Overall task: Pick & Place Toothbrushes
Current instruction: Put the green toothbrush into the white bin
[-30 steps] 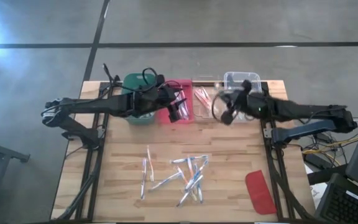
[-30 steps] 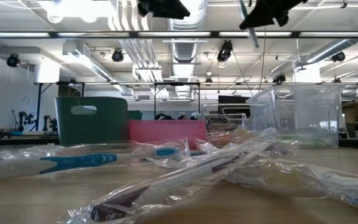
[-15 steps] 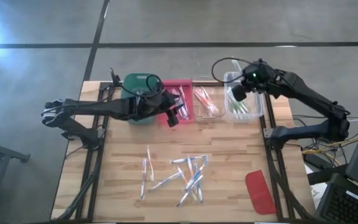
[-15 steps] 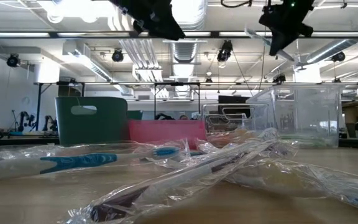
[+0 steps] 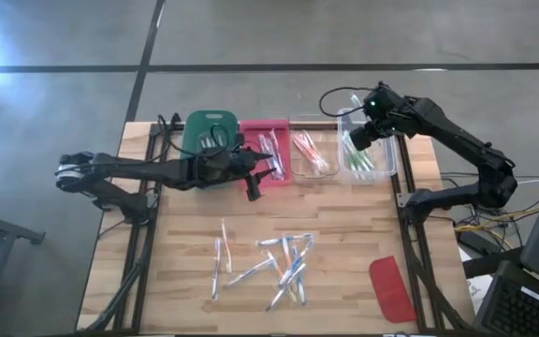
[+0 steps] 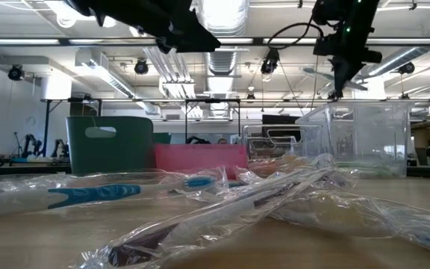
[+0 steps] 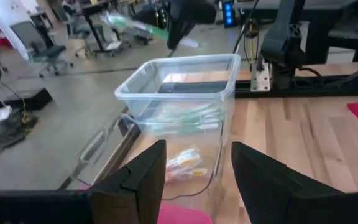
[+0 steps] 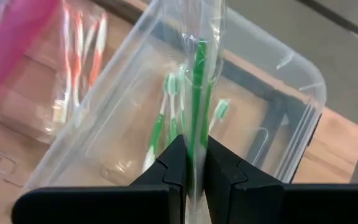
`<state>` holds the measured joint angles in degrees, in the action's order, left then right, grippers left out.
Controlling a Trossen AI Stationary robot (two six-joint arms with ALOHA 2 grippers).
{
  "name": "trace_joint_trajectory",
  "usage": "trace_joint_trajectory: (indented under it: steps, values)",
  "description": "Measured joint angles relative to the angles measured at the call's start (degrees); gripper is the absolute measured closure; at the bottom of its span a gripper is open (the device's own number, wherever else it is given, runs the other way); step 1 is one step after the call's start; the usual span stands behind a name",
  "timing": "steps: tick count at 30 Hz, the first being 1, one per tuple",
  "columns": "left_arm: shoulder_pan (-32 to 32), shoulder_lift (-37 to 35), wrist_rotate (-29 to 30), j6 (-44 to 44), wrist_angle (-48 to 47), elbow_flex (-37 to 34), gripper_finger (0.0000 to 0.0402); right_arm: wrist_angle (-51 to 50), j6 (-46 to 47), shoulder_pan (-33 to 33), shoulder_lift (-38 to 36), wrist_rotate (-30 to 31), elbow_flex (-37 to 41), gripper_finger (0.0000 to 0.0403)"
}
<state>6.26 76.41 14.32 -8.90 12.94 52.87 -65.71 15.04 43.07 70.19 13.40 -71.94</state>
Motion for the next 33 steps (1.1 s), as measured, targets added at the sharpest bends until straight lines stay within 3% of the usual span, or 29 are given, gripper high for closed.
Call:
trace_joint_trajectory:
  steps: [13,20,25,33]
  values:
    - [0.0,-4.01,0.09,-0.45,2.54,-6.67,0.0216,-4.01,1.7,4.06,6.89,-0.08,0.57,0.0378]
    - [0.0,-4.65,0.1,-1.6,2.93,-7.31,0.0216,-4.64,2.92,4.39,11.03,-0.64,0.73,0.0378]
    - [0.0,-4.56,0.1,-2.26,2.84,-7.31,0.0216,-4.88,3.05,4.35,13.32,-4.91,0.94,0.0378]
    - [0.02,-4.47,0.12,-3.73,2.7,-8.16,0.0216,-7.3,4.5,4.72,15.17,-4.87,2.28,0.0378]
